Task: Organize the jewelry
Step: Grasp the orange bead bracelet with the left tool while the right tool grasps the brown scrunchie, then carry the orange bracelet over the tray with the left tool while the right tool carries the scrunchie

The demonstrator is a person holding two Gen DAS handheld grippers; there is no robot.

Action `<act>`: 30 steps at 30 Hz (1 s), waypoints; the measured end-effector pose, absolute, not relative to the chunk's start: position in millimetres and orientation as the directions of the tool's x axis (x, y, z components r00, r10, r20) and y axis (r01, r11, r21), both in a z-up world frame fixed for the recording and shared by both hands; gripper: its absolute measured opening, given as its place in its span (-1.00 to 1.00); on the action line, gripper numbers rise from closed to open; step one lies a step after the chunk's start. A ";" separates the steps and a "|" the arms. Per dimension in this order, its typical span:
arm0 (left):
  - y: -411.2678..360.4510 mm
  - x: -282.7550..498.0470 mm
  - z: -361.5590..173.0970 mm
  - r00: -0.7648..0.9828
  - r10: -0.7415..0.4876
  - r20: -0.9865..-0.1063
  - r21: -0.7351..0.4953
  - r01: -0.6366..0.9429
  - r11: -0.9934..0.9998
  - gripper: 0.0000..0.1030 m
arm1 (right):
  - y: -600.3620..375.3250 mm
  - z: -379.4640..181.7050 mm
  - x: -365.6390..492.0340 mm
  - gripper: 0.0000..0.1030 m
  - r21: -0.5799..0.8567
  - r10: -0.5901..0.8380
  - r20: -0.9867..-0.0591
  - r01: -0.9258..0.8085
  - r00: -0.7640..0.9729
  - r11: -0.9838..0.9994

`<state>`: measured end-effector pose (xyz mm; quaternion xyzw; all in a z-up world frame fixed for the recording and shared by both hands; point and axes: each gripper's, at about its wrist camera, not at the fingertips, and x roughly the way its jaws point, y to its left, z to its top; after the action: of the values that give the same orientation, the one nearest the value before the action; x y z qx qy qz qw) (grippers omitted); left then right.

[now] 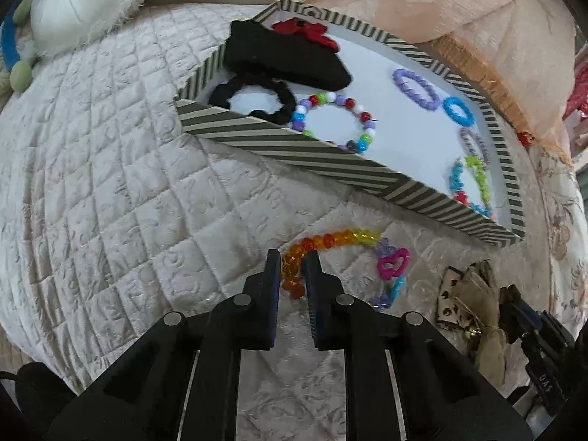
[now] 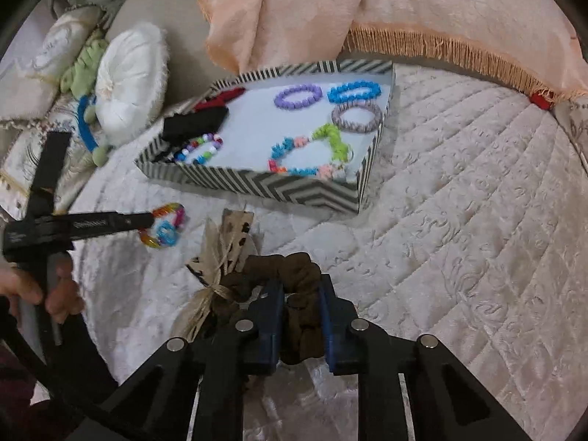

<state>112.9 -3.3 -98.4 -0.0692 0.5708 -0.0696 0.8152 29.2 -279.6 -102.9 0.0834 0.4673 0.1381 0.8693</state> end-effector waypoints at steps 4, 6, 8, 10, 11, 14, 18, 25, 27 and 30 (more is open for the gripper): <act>-7.3 108.1 -85.1 0.353 -0.221 -0.909 -0.210 0.067 0.975 -0.84 | -283.4 -80.7 21.8 -0.68 0.286 0.330 -0.756 -0.169 0.565 0.943; -5.8 104.4 -72.9 0.375 -0.227 -0.899 -0.215 0.076 0.974 -0.84 | -284.5 -69.0 20.0 -0.68 0.284 0.331 -0.741 -0.173 0.585 0.943; -4.0 102.1 -62.8 0.388 -0.239 -0.890 -0.226 0.080 0.971 -0.84 | -285.3 -59.7 18.9 -0.68 0.289 0.337 -0.729 -0.179 0.596 0.940; -2.5 100.5 -53.4 0.403 -0.243 -0.883 -0.228 0.084 0.970 -0.84 | -285.6 -49.8 17.1 -0.68 0.286 0.338 -0.715 -0.185 0.612 0.940; -1.6 97.0 -49.4 0.409 -0.243 -0.880 -0.228 0.085 0.970 -0.84 | -285.6 -44.3 15.6 -0.68 0.287 0.341 -0.708 -0.189 0.619 0.939; 3.1 91.0 -33.4 0.430 -0.244 -0.869 -0.227 0.093 0.970 -0.84 | -285.3 -35.2 13.3 -0.68 0.284 0.343 -0.695 -0.197 0.632 0.938; 2.9 85.2 -12.1 0.463 -0.243 -0.852 -0.220 0.105 0.970 -0.84 | -282.8 -26.1 11.2 -0.68 0.271 0.340 -0.687 -0.207 0.642 0.940; 1.9 84.6 12.7 0.505 -0.227 -0.833 -0.193 0.118 0.974 -0.84 | -280.0 -10.0 11.0 -0.68 0.270 0.350 -0.664 -0.224 0.661 0.936; -0.5 86.8 18.2 0.514 -0.222 -0.829 -0.185 0.123 0.975 -0.84 | -280.0 -6.5 12.7 -0.68 0.271 0.353 -0.659 -0.228 0.664 0.935; -6.2 91.1 24.0 0.525 -0.218 -0.823 -0.174 0.133 0.976 -0.84 | -278.1 -1.4 19.6 -0.68 0.274 0.358 -0.654 -0.233 0.667 0.933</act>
<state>91.1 -6.2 24.0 -0.0446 0.4770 -0.1006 0.8720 19.6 -278.1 -1.4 0.0839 0.3745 0.1625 0.9090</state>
